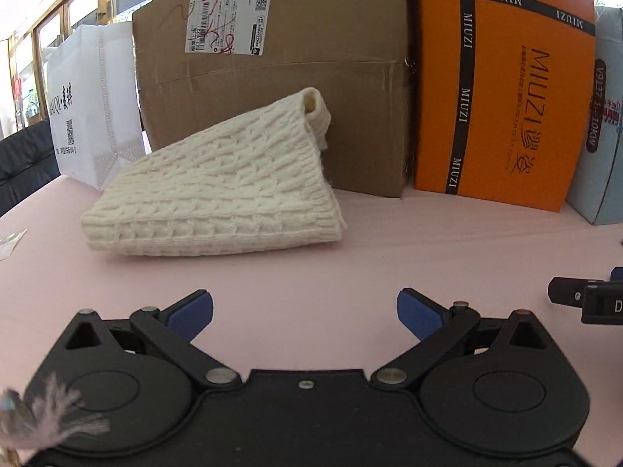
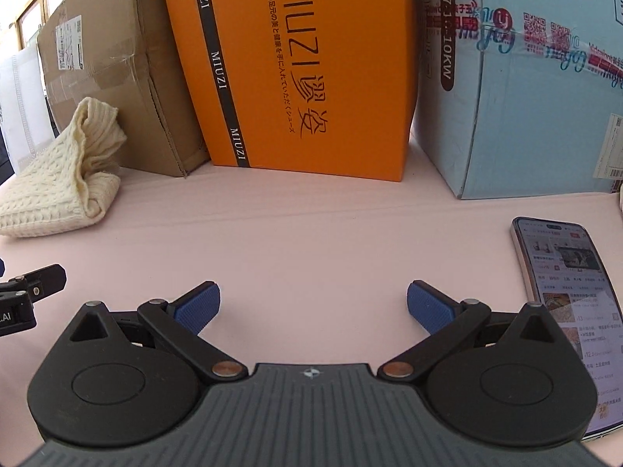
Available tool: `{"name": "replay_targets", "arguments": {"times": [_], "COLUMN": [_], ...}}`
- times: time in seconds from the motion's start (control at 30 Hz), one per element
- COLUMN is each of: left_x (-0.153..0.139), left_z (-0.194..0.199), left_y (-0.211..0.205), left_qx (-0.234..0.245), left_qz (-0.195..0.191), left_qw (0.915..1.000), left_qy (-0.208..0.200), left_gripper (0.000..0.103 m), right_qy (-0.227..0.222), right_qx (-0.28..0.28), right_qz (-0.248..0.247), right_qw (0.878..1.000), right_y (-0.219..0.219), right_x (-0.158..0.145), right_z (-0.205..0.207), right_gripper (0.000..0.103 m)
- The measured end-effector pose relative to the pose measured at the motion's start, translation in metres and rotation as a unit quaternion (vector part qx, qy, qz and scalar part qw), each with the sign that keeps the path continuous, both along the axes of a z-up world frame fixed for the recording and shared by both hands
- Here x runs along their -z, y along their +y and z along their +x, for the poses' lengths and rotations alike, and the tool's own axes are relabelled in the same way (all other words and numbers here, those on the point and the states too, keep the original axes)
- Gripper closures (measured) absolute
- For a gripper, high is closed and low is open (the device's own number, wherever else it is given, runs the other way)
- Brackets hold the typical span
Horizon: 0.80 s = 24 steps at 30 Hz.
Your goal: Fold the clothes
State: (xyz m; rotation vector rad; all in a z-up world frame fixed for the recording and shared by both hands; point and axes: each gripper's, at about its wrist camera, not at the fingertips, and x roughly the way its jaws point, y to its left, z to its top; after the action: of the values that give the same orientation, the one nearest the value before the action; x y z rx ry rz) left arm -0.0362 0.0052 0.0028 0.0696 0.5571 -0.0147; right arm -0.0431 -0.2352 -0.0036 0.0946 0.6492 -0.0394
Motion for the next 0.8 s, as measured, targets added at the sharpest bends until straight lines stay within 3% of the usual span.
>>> {"name": "replay_targets", "arguments": {"times": [0.23,0.43,0.8], "left_x": [0.01,0.013,0.014], "left_z": [0.006,0.012,0.015], "left_y": [0.0,0.013,0.01], "left_qx": [-0.012,-0.01,-0.014], "left_qz": [0.018,-0.025,-0.024], "left_qw": [0.9993,0.9984,0.9984], "left_qy": [0.029,0.05,0.049], "left_gripper": [0.0,0.0,0.0], "right_qy": [0.01,0.009,0.009], "right_qx": [0.006,0.006,0.006], "right_qz": [-0.029,-0.029,-0.03], "right_qw": [1.0,1.0,1.0], "right_y": [0.008,0.008,0.01], "right_x": [0.003,0.003,0.004], "right_z": [0.005,0.004,0.005], "right_gripper": [0.0,0.0,0.0]}}
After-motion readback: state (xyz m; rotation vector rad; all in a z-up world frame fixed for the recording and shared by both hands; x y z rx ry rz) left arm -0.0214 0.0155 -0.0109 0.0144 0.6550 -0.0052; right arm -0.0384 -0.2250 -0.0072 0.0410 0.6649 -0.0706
